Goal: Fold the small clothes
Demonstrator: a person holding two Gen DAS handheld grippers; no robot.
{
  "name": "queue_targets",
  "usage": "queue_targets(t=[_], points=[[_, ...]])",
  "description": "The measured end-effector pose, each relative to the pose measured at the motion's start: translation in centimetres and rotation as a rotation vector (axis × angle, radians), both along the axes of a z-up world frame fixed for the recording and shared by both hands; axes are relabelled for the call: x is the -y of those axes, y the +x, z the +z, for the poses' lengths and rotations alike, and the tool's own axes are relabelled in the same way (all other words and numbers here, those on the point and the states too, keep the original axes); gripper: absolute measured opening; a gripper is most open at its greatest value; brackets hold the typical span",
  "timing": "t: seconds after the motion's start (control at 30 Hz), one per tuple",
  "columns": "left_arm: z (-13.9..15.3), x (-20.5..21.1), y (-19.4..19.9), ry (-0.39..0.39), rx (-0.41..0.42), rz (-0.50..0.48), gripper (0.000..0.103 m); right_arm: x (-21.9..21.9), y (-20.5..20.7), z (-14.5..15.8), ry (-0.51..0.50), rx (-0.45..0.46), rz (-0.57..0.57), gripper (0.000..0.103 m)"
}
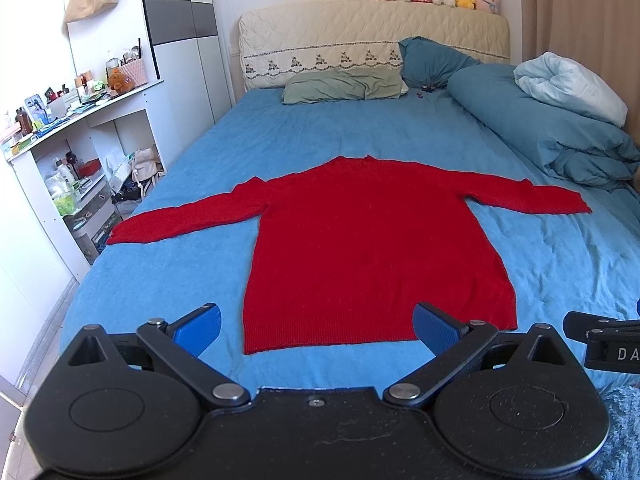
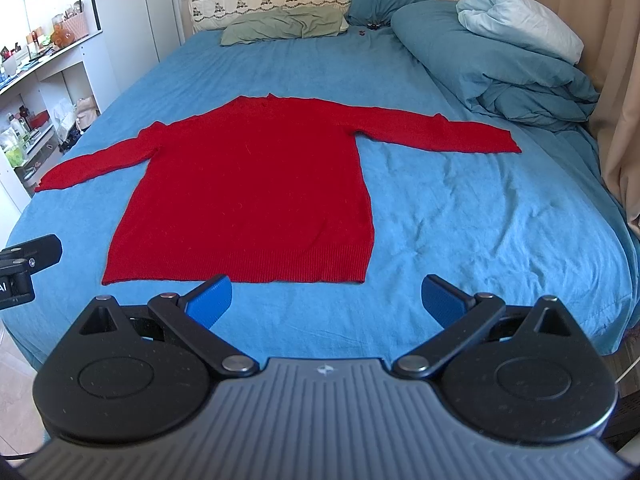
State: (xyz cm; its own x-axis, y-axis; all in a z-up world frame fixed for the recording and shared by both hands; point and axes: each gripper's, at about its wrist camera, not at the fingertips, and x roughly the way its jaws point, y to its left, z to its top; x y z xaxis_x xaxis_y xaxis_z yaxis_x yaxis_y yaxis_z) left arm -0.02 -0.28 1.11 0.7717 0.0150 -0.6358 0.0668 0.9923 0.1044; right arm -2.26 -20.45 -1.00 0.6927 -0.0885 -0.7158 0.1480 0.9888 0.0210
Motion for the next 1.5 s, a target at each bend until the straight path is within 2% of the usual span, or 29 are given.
queue_targets(t=[1.5], points=[[0.54,0.09,-0.5,-0.013,0.013,-0.008,0.103,0.05,-0.45,0.17,0.001,0.014,0.0,0.103]])
